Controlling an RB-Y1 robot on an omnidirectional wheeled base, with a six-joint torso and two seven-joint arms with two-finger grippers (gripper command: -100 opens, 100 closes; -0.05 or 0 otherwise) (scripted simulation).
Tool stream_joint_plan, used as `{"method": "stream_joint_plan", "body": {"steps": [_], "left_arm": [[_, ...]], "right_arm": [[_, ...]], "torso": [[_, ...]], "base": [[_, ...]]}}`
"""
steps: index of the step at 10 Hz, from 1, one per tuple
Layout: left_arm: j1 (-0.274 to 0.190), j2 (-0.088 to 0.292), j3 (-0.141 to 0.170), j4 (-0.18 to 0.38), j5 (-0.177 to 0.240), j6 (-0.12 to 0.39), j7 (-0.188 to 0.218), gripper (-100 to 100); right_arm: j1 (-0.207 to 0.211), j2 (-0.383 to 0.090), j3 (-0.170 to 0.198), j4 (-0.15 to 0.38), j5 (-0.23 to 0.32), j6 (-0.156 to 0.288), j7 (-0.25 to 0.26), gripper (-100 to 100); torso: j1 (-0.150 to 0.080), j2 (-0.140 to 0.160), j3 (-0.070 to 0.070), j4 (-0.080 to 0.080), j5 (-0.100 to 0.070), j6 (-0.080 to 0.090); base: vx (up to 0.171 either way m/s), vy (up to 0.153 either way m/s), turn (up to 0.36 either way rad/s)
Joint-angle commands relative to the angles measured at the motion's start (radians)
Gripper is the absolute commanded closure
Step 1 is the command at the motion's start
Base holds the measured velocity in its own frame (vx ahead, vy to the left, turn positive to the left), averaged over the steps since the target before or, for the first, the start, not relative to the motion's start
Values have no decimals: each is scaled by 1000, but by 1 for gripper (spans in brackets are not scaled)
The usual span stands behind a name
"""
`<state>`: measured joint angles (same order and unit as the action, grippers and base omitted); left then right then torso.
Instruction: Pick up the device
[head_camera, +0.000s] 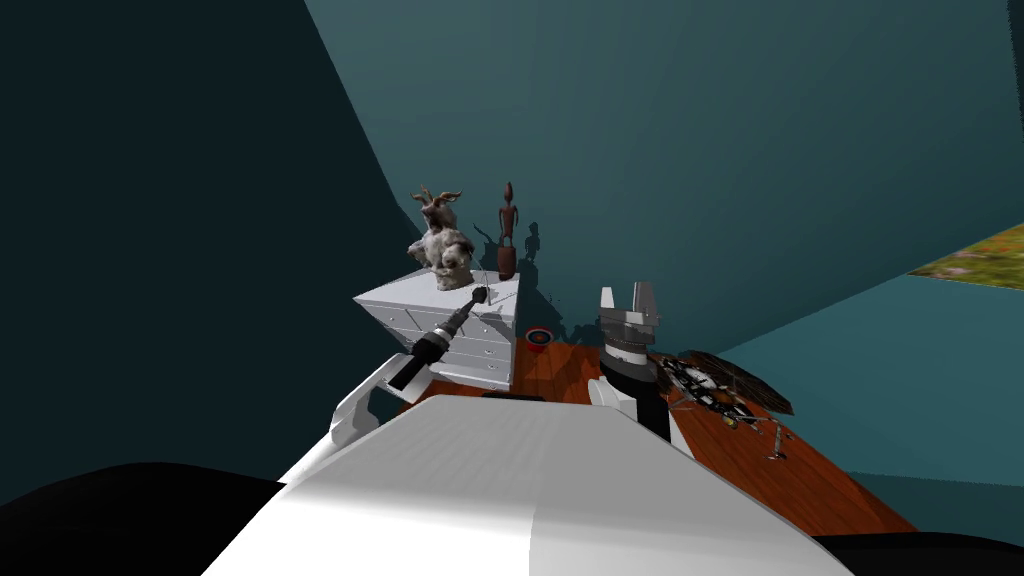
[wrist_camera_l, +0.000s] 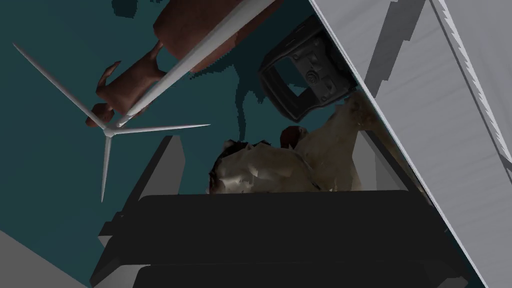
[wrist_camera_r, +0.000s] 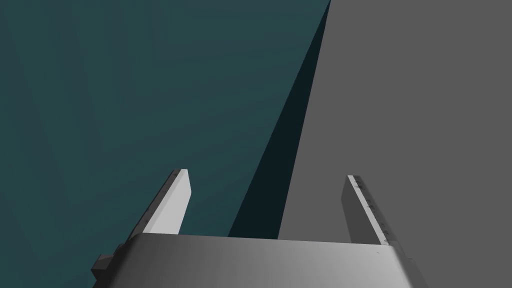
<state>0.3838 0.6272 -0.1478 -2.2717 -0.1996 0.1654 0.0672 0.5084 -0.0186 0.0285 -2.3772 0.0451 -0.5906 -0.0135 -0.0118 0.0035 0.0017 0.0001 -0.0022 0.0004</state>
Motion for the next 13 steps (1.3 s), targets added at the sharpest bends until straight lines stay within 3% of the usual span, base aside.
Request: {"method": "stream_joint_plan", "body": {"steps": [1,2,3,4,5,6,7,8,11,12,13], "left_arm": [[22,50,-7,19,7,-50,17,-100],[22,58,-7,19,7,-58,17,-100],[44,98,-16,39,13,-99,30,-100],[44,107,-16,39,13,-105,30,-100],[68,149,-27,64,18,-147,45,-100],[68,158,-27,64,18,-153,45,-100],[93,197,-39,92,23,-194,59,-100],[93,211,-39,92,23,-204,59,-100],[147,301,-67,162,31,-304,89,-100],[147,321,-67,162,31,-310,89,-100],[175,358,-83,203,35,-341,103,-100]], "right_arm": [[0,0,0,0,0,0,0,0],[0,0,0,0,0,0,0,0],[0,0,0,0,0,0,0,0],[0,0,0,0,0,0,0,0],[0,0,0,0,0,0,0,0],[0,0,0,0,0,0,0,0],[0,0,0,0,0,0,0,0],[0,0,0,0,0,0,0,0],[0,0,0,0,0,0,0,0],[0,0,0,0,0,0,0,0],[0,0,0,0,0,0,0,0]], "torso": [[0,0,0,0,0,0],[3,1,0,0,1,0],[7,-1,0,0,2,0],[8,-2,-1,0,2,0],[8,-2,-1,0,2,0],[7,-3,-2,-1,2,0],[7,-3,-2,-1,2,0],[7,-3,-2,-1,2,0],[6,-4,-2,-1,1,0],[6,-4,-2,-1,1,0],[7,-4,-2,-1,1,0]], "base": [[-93,-98,3],[-67,-42,-6],[-54,-46,-25],[-47,-40,-3],[-37,-64,-23],[-35,-63,-4],[-48,-67,-15],[-32,-58,-8],[-34,-80,-17],[-26,-63,-10],[-13,-85,-28]]}}
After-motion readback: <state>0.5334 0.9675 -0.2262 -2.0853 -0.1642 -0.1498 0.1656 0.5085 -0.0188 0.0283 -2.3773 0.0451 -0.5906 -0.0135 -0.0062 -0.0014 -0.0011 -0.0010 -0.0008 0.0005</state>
